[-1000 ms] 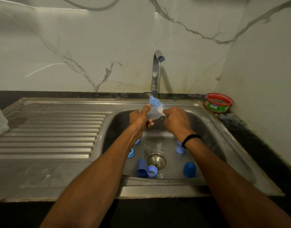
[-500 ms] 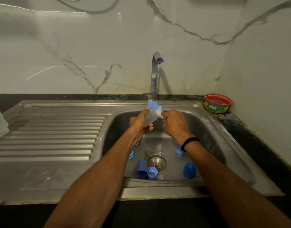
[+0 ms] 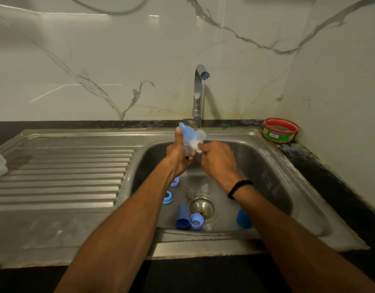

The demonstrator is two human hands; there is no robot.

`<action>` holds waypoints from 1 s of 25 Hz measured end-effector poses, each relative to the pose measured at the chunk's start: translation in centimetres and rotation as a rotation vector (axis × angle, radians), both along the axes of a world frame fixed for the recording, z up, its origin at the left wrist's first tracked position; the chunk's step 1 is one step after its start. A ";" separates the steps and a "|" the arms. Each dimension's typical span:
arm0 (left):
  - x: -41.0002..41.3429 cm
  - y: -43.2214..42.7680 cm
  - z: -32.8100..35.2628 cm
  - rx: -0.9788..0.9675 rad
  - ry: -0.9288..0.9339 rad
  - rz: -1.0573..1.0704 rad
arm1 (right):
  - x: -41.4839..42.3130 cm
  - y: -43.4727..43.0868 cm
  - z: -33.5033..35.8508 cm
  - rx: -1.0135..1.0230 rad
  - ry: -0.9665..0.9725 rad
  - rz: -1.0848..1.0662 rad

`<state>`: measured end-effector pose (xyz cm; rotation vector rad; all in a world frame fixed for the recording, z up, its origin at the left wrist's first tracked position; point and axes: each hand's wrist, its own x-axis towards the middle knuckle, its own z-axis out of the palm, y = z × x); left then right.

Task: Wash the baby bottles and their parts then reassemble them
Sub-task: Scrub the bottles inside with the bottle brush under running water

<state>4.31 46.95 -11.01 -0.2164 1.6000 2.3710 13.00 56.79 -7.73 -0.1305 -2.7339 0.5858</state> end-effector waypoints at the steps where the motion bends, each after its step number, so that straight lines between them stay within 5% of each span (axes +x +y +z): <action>1: -0.2 0.0 -0.3 0.014 0.011 -0.020 | 0.0 0.2 0.1 0.007 0.009 -0.023; 11: -0.1 0.5 -1.4 -0.225 0.130 0.063 | 0.0 1.1 -0.1 0.012 0.033 -0.066; 15: -0.4 0.1 -1.6 -0.169 0.211 0.020 | -0.1 1.6 0.2 0.010 0.025 -0.066; 25: -1.3 -0.2 -2.1 -0.487 0.441 0.080 | 0.2 1.4 0.8 -0.022 0.011 -0.108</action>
